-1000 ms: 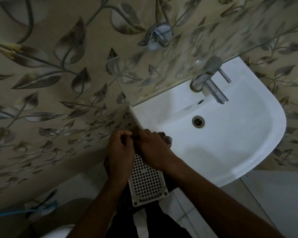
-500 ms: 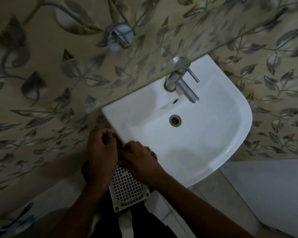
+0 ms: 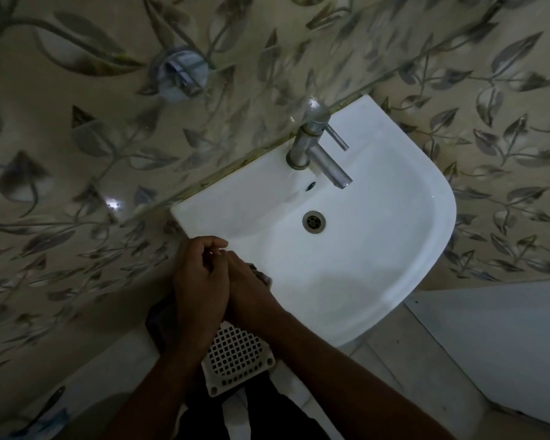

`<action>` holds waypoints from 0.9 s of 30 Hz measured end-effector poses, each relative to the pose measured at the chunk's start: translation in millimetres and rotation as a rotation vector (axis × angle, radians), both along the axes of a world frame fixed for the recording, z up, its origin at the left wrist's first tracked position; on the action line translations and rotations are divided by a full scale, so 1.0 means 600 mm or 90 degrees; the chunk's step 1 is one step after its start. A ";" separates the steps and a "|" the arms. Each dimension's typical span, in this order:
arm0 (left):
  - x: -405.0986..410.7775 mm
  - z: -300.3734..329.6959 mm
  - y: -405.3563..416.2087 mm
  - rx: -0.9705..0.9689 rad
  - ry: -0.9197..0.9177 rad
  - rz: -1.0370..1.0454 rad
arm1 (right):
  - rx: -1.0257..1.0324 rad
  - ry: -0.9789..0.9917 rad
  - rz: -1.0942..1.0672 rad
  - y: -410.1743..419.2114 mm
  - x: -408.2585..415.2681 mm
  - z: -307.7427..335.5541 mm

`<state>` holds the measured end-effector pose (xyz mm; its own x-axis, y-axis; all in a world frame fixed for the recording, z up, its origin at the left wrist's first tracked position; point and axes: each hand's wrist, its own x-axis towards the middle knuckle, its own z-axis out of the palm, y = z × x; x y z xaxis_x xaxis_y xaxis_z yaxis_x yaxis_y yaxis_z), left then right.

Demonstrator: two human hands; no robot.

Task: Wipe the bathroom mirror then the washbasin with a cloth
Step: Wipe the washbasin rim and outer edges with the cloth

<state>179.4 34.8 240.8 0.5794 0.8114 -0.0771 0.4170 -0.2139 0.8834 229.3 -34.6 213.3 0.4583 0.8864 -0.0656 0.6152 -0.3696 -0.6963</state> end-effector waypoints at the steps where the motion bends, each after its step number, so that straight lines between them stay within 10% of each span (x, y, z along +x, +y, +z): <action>1: 0.003 0.000 0.003 0.014 -0.001 -0.002 | 0.008 -0.001 0.003 0.002 0.002 0.000; 15: 0.011 -0.025 -0.041 -0.073 0.034 -0.173 | 0.019 0.043 -0.104 -0.241 -0.027 -0.022; 27: 0.001 -0.036 -0.039 -0.041 0.049 -0.182 | -0.012 0.062 -0.179 -0.145 -0.053 -0.014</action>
<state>180.2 11.3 219.3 0.7740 0.6084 -0.1754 0.4144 -0.2773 0.8668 197.5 -121.6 204.9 0.6758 0.7243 -0.1367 0.4174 -0.5290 -0.7389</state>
